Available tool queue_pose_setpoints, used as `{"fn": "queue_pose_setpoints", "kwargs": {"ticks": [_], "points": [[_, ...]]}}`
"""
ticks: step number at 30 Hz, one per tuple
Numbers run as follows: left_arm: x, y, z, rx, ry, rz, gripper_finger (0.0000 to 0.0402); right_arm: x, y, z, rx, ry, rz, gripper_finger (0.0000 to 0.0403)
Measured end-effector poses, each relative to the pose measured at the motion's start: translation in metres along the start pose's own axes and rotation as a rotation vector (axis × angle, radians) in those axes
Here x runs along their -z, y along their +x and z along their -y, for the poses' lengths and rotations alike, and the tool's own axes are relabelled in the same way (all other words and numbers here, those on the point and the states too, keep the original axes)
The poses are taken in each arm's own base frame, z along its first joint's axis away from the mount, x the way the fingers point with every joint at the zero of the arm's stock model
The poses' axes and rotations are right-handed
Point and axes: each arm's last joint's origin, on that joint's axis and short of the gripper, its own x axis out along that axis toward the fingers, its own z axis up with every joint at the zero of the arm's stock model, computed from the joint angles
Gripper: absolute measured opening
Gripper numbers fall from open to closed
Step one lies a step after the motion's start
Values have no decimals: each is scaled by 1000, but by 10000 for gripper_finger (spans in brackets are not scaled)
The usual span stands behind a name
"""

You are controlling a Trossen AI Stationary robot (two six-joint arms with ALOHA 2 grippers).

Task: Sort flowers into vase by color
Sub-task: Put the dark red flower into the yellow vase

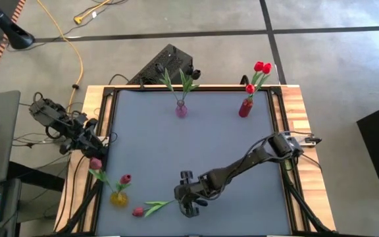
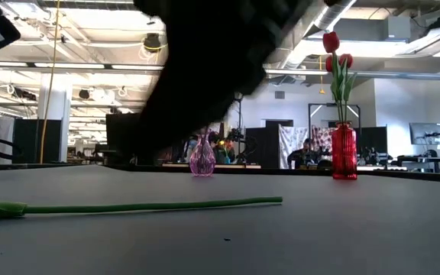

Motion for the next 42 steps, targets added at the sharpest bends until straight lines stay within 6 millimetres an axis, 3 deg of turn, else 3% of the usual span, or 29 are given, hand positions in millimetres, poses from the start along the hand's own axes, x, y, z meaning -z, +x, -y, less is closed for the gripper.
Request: {"fn": "queue_pose_setpoints", "kwargs": {"ticks": [6, 11, 15, 22, 27, 30, 33, 37, 42], "points": [[1, 0, 0, 16, 34, -20, 146, 15, 18, -1, 40, -7, -46, 235], [2, 0, 1, 50, 53, -54, 146, 19, 28, 1, 59, 0, -45, 204], [2, 1, 2, 54, 61, -62, 146, 20, 29, 1, 31, -1, -63, 151], [1, 2, 2, 49, 93, -64, 146, 22, 28, -6, -8, -12, -76, 22], [1, 2, 2, 26, 118, -44, 146, 15, 27, -4, 30, 40, -54, 23], [0, 2, 1, -1, 124, -19, 146, 2, 24, 2, 64, 52, -10, 18], [-1, 2, 0, -28, 126, 5, 146, -16, 14, 17, 96, 62, 54, 17], [-2, 2, 0, -50, 140, 21, 146, -24, 5, 41, 153, 81, 68, 17], [-2, 2, 0, -58, 150, 25, 146, -38, -20, 63, 255, 63, 87, 17]]}}
